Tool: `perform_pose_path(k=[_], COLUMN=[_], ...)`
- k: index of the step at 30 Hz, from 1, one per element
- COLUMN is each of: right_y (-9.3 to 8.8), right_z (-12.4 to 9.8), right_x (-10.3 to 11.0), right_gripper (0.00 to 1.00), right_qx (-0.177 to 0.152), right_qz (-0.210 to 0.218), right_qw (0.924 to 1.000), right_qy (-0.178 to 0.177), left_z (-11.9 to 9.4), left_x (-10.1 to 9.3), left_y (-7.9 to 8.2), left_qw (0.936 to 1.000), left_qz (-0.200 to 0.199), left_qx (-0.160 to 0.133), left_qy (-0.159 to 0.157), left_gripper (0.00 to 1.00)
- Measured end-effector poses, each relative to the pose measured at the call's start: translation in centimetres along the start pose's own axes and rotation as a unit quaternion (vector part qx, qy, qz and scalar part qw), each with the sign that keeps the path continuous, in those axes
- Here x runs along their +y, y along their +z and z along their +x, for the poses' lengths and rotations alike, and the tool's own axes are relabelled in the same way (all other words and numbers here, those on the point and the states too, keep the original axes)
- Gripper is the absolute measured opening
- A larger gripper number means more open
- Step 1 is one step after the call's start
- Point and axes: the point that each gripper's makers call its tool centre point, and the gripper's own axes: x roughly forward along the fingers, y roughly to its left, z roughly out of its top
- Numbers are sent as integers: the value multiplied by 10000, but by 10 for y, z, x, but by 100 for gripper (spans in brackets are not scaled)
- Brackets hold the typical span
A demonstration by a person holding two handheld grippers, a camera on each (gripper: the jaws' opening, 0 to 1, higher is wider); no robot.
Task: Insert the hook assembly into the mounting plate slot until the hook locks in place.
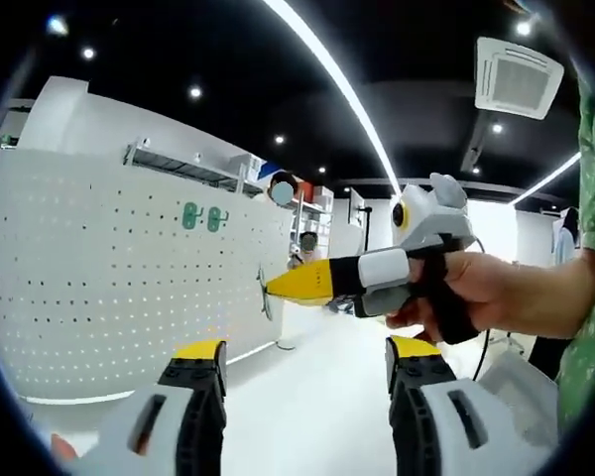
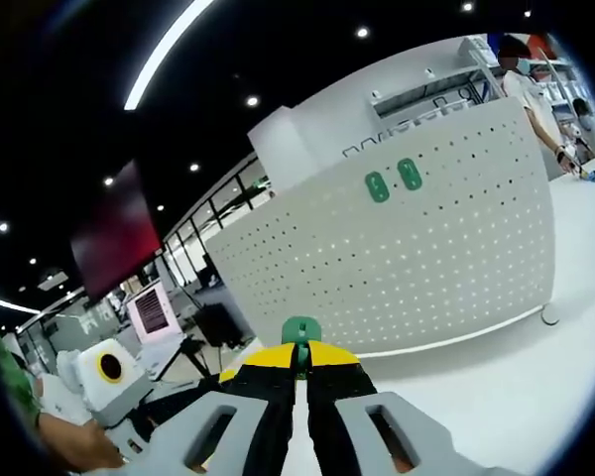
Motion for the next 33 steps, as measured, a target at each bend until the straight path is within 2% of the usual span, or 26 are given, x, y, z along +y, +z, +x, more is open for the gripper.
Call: perform_pose_path(k=[2, 4, 7, 8, 10, 12, 17, 26, 30, 33], right_y=[0, 0, 0, 1, 1, 1, 3, 5, 8, 10], right_z=[1, 3, 5, 6, 6, 8, 11, 23, 30, 36], right_x=[-1, -1, -1, -2, -2, -3, -5, -12, -15, -17], right_gripper=[2, 2, 2, 2, 2, 2, 2, 2, 2, 2], right_qx=[-4, -17, -28, -30, -36, -46, -81, -169, -221, -220], right_qz=[-52, -148, -299, -340, -351, -420, -634, -1142, -1510, -1895], right_qw=[10000, 9999, 9995, 9994, 9993, 9991, 9979, 9929, 9876, 9803], right_qy=[-15, -25, -70, -75, -79, -94, -120, -268, -380, -518], left_z=[-1, -4, -5, -6, -7, -8, -13, -21, -25, -28], left_x=[0, -2, -4, -3, -3, -2, -5, -2, 1, 3], left_y=[-4, -1, -2, -4, -4, -5, -7, -10, -13, -14], left_qw=[9997, 9998, 9996, 9993, 9993, 9989, 9983, 9979, 9975, 9974], left_qz=[-128, -102, -151, -210, -194, -298, -322, -350, -373, -377], left_qx=[193, 141, 225, 315, 311, 364, 467, 544, 596, 617], left_qy=[27, -38, -62, -45, -77, -61, -152, -87, -43, -17], left_gripper=[82, 80, 91, 93, 93, 100, 100, 100, 100, 100])
